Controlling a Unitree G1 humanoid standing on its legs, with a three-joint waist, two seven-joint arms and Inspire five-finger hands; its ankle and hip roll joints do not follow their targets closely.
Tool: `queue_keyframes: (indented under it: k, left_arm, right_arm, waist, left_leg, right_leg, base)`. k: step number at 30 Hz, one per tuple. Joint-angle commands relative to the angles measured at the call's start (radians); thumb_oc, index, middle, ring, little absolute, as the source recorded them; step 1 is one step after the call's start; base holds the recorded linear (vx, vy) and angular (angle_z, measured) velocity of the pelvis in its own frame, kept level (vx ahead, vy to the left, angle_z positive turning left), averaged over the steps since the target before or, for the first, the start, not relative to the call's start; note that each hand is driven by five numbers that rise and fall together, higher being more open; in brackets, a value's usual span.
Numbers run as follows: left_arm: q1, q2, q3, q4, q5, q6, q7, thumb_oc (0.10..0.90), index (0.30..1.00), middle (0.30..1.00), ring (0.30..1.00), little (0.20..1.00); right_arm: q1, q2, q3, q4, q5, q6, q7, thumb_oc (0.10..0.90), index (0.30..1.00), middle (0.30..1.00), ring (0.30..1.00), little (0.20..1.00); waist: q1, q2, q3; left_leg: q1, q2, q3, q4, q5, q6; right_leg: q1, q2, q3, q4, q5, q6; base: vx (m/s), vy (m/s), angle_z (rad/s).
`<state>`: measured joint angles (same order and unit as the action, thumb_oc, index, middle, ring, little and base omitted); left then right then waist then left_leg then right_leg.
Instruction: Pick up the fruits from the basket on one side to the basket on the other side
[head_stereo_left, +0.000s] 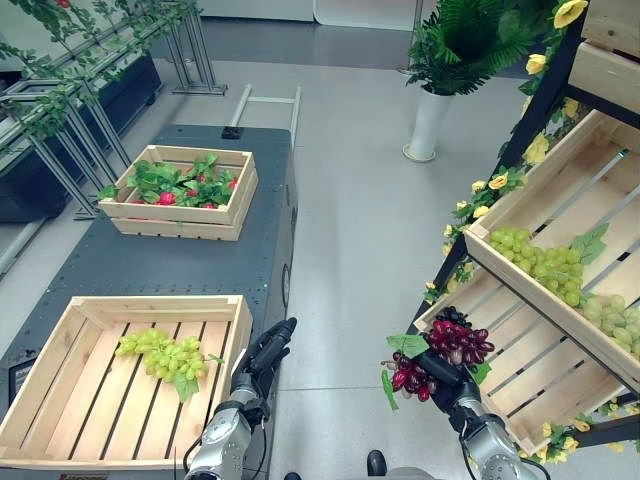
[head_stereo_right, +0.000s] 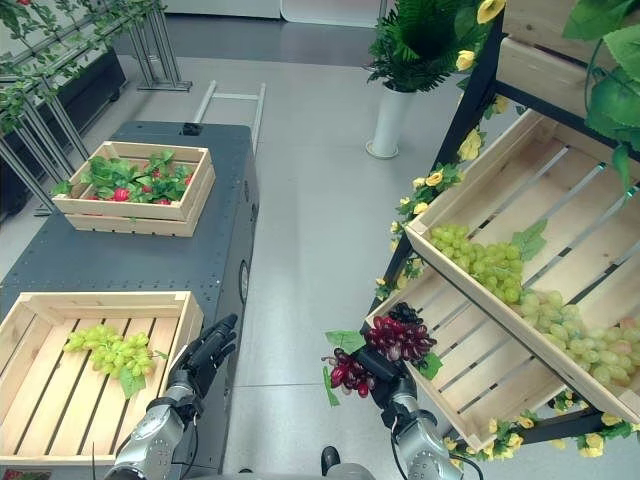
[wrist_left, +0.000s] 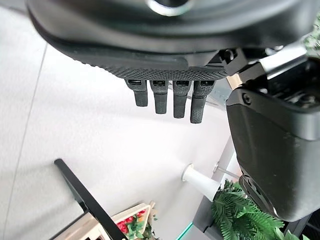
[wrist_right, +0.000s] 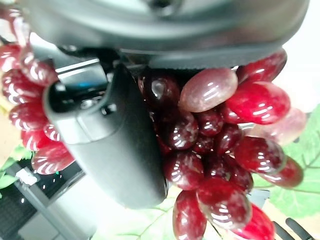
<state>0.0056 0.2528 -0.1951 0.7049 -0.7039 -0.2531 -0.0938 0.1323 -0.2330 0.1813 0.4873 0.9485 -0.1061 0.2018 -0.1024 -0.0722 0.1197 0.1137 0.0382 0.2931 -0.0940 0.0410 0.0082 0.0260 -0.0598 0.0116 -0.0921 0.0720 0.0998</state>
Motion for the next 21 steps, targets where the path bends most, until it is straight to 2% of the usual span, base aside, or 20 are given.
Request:
queue_keyframes:
  k: [1,3,6,7,10,15,21]
  left_arm:
    - [-0.125,-0.031,-0.014,-0.061,-0.027,-0.119,0.005,0.800,0.900,0.900,0.900,0.900]
    - [-0.143,-0.030,-0.027,-0.072,-0.035,-0.126,0.021,0.800,0.900,0.900,0.900,0.900]
    - [-0.199,-0.026,-0.053,-0.113,-0.063,-0.130,0.053,0.800,0.900,0.900,0.900,0.900]
    - [-0.205,-0.026,-0.056,-0.116,-0.065,-0.130,0.056,0.800,0.900,0.900,0.900,0.900]
    - [-0.254,-0.036,-0.101,-0.158,-0.079,-0.137,0.088,0.800,0.900,0.900,0.900,0.900]
    - [-0.291,-0.047,-0.138,-0.160,-0.104,-0.140,0.099,0.800,0.900,0.900,0.900,0.900]
    - [-0.318,-0.044,-0.168,-0.184,-0.106,-0.133,0.119,0.800,0.900,0.900,0.900,0.900]
  right_arm:
    - [-0.135,-0.007,-0.045,-0.087,0.015,-0.091,0.052,0.400,0.300,0.300,0.300,0.300]
    - [-0.146,-0.010,-0.041,-0.090,0.028,-0.109,0.048,0.400,0.300,0.300,0.300,0.300]
    - [-0.180,-0.013,-0.042,-0.100,0.074,-0.162,0.021,0.400,0.300,0.300,0.300,0.300]
    - [-0.184,-0.013,-0.043,-0.100,0.079,-0.168,0.018,0.400,0.300,0.300,0.300,0.300]
    - [-0.244,-0.034,-0.065,-0.086,0.101,-0.199,-0.015,0.400,0.300,0.300,0.300,0.300]
    - [-0.290,-0.087,-0.097,-0.054,0.083,-0.190,-0.060,0.400,0.300,0.300,0.300,0.300]
    - [-0.330,-0.168,-0.135,-0.036,0.069,-0.157,-0.124,0.400,0.300,0.300,0.300,0.300]
  waist:
    - [-0.027,0.030,0.069]
    - [-0.029,0.023,0.107]
    - [-0.028,-0.005,0.199]
    - [-0.029,-0.006,0.205]
    - [-0.036,-0.008,0.279]
    - [-0.048,-0.003,0.336]
    - [-0.051,-0.024,0.397]
  left_leg:
    - [-0.009,0.015,-0.065,0.007,-0.059,0.003]
    - [-0.034,0.020,-0.053,0.037,-0.060,0.003]
    - [-0.142,0.033,-0.043,0.194,-0.098,0.003]
    - [-0.151,0.033,-0.043,0.206,-0.102,0.004]
    - [-0.241,0.036,-0.035,0.341,-0.145,0.002]
    - [-0.323,0.035,-0.029,0.460,-0.184,-0.003]
    - [-0.431,0.045,-0.030,0.601,-0.237,0.001]
  right_leg:
    - [-0.016,0.023,-0.025,0.036,0.004,-0.031]
    - [-0.048,0.026,-0.023,0.087,-0.015,-0.035]
    - [-0.123,0.027,-0.034,0.183,-0.037,-0.041]
    - [-0.129,0.027,-0.034,0.188,-0.037,-0.042]
    - [-0.192,0.032,-0.037,0.247,-0.043,-0.055]
    - [-0.259,0.041,-0.046,0.313,-0.058,-0.071]
    - [-0.347,0.061,-0.067,0.397,-0.076,-0.082]
  base:
    - [-0.09,0.010,-0.22]
    - [-0.13,-0.014,-0.18]
    - [-0.20,-0.066,-0.15]
    - [-0.22,-0.047,-0.14]
    - [-0.16,0.004,-0.02]
    - [-0.10,0.052,0.00]
    - [-0.07,0.029,-0.10]
